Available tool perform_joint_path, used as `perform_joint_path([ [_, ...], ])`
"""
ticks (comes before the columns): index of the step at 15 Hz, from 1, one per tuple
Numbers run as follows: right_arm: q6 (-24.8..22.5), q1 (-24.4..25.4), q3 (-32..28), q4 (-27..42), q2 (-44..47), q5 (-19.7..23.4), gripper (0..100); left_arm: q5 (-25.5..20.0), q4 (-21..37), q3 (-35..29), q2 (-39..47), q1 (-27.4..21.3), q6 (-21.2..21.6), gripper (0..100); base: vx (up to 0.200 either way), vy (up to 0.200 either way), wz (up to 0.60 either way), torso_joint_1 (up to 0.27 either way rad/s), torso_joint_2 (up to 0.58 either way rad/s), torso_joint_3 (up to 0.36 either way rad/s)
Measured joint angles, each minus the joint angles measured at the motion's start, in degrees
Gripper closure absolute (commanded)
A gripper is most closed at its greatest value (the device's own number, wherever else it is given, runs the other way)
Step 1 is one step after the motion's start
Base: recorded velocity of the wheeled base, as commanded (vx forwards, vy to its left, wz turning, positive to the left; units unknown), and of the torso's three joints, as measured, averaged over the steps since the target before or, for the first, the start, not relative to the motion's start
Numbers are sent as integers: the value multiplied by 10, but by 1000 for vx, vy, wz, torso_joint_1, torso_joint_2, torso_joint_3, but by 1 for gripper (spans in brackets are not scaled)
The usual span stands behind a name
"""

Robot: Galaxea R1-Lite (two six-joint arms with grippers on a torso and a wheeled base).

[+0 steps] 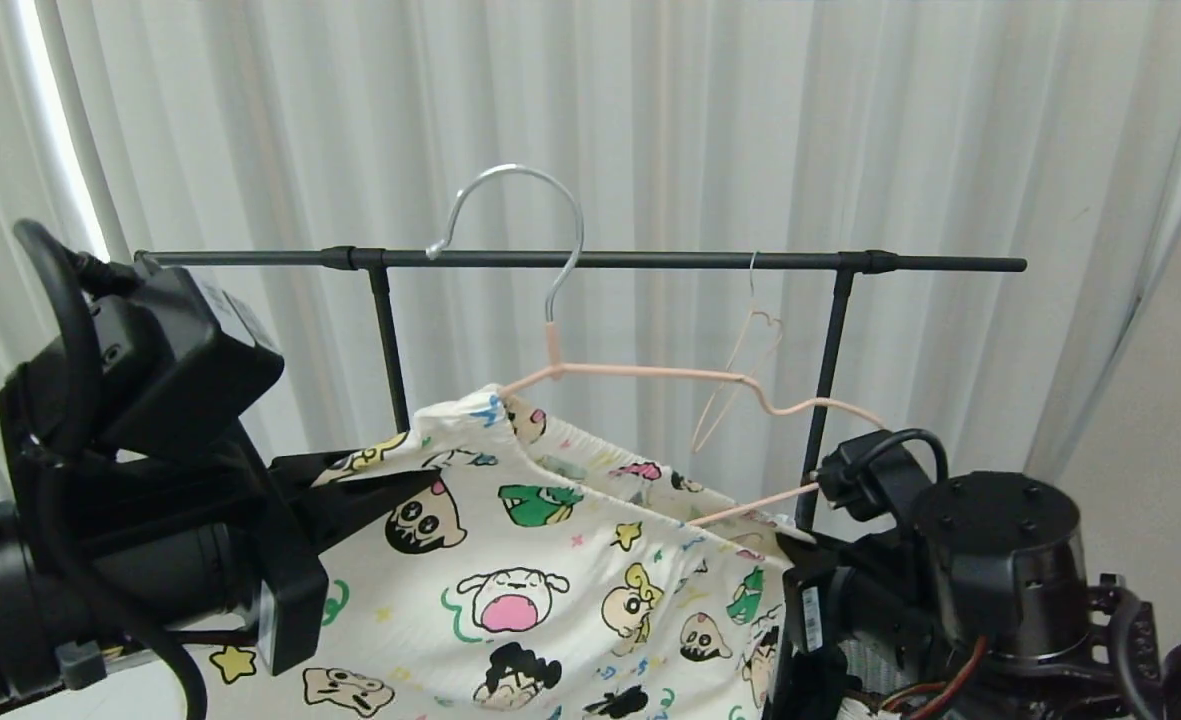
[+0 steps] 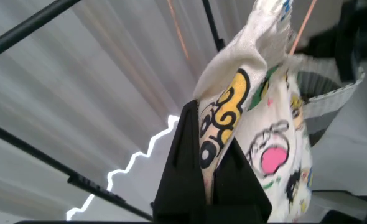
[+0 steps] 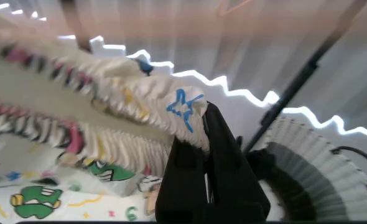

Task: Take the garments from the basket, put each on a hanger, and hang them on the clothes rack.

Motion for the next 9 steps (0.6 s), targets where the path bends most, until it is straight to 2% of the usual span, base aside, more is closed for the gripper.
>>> perform_joint_path([
  [5, -89, -106, 24, 1, -58, 95, 100, -1, -43, 83, -19, 18, 5, 100, 0, 0, 0, 0, 0, 0],
  [7, -100, -128, 26, 1, -70, 110, 100, -1, -45, 104, -23, 26, 6, 100, 0, 0, 0, 0, 0, 0],
  [9, -103, -137, 26, 1, -79, 123, 100, -1, -45, 123, -27, 34, 32, 100, 0, 0, 0, 0, 0, 0],
])
